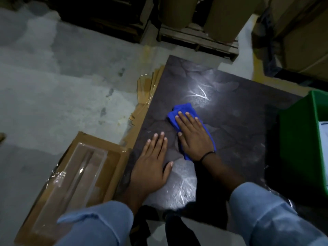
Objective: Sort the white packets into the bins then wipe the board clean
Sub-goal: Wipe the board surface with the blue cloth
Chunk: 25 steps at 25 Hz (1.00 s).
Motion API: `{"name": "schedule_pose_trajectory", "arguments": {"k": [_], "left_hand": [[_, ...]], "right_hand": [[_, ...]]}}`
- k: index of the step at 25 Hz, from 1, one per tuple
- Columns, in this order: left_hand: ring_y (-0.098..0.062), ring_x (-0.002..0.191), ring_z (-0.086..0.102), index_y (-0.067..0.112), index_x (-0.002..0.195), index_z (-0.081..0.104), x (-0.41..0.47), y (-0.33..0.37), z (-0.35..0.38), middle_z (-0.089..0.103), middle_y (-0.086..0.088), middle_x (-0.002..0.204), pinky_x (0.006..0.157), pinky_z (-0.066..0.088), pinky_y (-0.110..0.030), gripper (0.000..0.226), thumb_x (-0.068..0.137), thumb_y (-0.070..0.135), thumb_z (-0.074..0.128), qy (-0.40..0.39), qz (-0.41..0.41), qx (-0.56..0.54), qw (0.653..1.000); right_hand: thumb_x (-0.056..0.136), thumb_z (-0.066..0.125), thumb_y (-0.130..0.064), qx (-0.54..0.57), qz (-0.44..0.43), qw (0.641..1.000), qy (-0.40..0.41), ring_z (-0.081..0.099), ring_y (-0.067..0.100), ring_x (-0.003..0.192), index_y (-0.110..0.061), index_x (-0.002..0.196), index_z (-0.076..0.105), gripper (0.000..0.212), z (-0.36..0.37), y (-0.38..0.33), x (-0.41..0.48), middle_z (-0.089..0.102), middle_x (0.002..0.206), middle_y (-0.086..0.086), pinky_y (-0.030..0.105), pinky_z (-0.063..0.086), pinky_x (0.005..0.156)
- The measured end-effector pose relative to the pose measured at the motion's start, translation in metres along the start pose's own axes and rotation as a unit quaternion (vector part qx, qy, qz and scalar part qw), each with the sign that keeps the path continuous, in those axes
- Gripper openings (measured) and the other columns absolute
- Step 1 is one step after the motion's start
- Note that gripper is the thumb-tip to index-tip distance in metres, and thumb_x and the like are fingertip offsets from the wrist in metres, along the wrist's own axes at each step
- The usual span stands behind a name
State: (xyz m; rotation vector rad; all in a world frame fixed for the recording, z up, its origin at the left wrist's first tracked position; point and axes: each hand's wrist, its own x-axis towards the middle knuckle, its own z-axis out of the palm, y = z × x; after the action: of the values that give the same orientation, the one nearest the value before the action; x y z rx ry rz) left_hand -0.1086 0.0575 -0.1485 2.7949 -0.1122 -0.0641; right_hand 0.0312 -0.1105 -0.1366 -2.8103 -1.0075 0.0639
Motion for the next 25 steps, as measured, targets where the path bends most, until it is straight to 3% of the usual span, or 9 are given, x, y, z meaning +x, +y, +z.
{"name": "schedule_pose_trajectory", "arguments": {"k": [4,11,17,20,25], "left_hand": [[-0.026,0.158,0.002,0.006,0.161,0.016,0.002,-0.004,0.0,0.004,-0.009,0.17,0.126,0.018,-0.048,0.075,0.103,0.049,0.039,0.006,0.0,0.003,1.0],[-0.024,0.158,-0.002,0.007,0.161,0.016,0.005,-0.011,0.004,0.003,-0.009,0.171,0.126,0.018,-0.047,0.076,0.102,0.047,0.042,-0.006,-0.002,0.006,1.0],[-0.024,0.158,-0.002,0.005,0.16,0.016,0.004,-0.007,0.005,0.004,-0.01,0.17,0.126,0.017,-0.047,0.076,0.102,0.048,0.04,0.003,-0.002,0.011,1.0],[-0.023,0.158,-0.001,0.006,0.161,0.017,0.0,-0.008,0.005,0.005,-0.01,0.17,0.126,0.017,-0.046,0.076,0.102,0.048,0.04,0.014,-0.004,0.007,1.0],[-0.029,0.157,-0.005,0.006,0.161,0.009,-0.001,0.002,-0.004,-0.005,-0.016,0.169,0.126,0.015,-0.048,0.075,0.104,0.045,0.039,0.024,0.01,-0.023,0.999]], "right_hand": [[0.096,0.034,-0.035,-0.005,0.007,1.0,-0.012,0.023,0.025,0.149,-0.016,0.152,0.034,0.059,0.001,0.043,0.122,0.029,0.16,0.003,0.048,0.02,0.12],[0.099,0.035,-0.033,-0.007,0.03,0.999,-0.031,0.018,0.027,0.15,-0.015,0.154,0.027,0.058,0.004,0.077,0.266,0.022,0.162,0.005,0.045,0.013,0.121],[0.097,0.034,-0.036,-0.01,0.006,0.999,-0.031,0.018,0.028,0.15,-0.014,0.154,0.027,0.061,0.006,0.06,0.227,0.023,0.162,0.007,0.047,0.015,0.121],[0.095,0.033,-0.036,-0.006,-0.031,0.999,-0.038,0.023,0.03,0.148,-0.012,0.152,0.03,0.062,0.006,0.034,0.171,0.027,0.161,0.009,0.05,0.021,0.119],[0.097,0.032,-0.035,-0.017,-0.096,0.995,-0.033,0.017,0.025,0.15,-0.014,0.154,0.027,0.061,0.006,-0.005,0.068,0.024,0.162,0.005,0.047,0.017,0.121]]}}
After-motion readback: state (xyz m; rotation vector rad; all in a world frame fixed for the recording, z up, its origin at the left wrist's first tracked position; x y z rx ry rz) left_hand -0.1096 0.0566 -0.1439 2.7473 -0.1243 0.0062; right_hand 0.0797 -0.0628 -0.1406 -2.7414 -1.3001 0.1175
